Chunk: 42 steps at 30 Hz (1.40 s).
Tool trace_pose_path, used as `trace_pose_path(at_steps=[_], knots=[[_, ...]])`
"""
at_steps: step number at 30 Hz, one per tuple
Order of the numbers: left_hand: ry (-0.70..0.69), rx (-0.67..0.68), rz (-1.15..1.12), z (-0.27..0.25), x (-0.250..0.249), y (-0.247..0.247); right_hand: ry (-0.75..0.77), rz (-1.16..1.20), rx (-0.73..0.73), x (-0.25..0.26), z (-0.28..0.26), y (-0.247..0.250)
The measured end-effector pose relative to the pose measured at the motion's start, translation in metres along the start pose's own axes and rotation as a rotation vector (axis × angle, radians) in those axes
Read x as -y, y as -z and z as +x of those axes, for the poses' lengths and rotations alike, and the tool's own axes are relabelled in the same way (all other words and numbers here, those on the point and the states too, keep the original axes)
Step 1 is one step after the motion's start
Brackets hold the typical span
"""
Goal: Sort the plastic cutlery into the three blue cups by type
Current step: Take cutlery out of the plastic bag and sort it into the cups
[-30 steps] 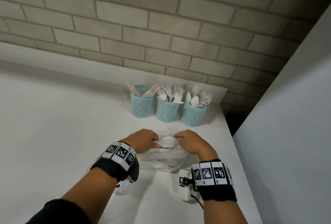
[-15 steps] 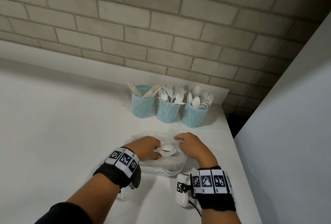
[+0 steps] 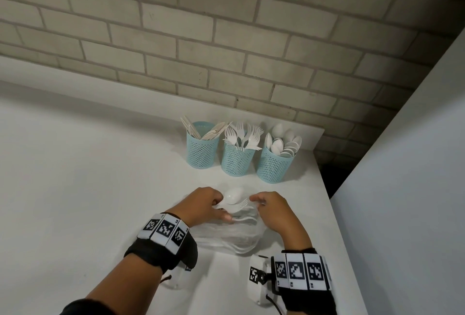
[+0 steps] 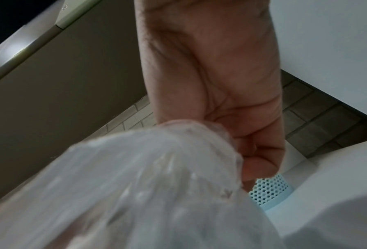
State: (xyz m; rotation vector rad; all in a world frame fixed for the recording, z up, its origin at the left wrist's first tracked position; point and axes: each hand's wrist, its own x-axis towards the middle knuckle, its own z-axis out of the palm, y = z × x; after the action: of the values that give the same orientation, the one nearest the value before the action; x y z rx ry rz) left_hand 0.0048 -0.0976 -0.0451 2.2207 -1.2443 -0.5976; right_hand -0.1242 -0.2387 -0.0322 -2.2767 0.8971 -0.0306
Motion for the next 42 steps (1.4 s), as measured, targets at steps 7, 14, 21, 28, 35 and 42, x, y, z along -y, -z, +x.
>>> trace_pose_path(at_steps=[7, 14, 21, 28, 35, 42], knots=[[0.065, 0.057, -0.352, 0.0, -0.002, 0.002, 0.017, 0.0, -0.018, 0.0, -0.002, 0.003], [0.037, 0.035, -0.595, -0.001, -0.021, 0.02, 0.15, 0.448, -0.205, 0.028, -0.012, 0.017], [0.078, 0.193, -0.958, -0.003, -0.03, 0.021, 0.22, 0.643, -0.177, 0.047, -0.01, 0.008], [0.131, 0.16, -1.036, -0.005, -0.032, 0.023, 0.161, 0.658, -0.245, 0.046, -0.001, 0.001], [0.176, 0.162, -1.077, -0.007, -0.03, 0.022, 0.159, 0.64, -0.162, 0.048, 0.001, 0.006], [0.182, 0.064, -1.014, -0.004, -0.027, 0.018, 0.187, 0.678, -0.019, 0.055, 0.004, 0.01]])
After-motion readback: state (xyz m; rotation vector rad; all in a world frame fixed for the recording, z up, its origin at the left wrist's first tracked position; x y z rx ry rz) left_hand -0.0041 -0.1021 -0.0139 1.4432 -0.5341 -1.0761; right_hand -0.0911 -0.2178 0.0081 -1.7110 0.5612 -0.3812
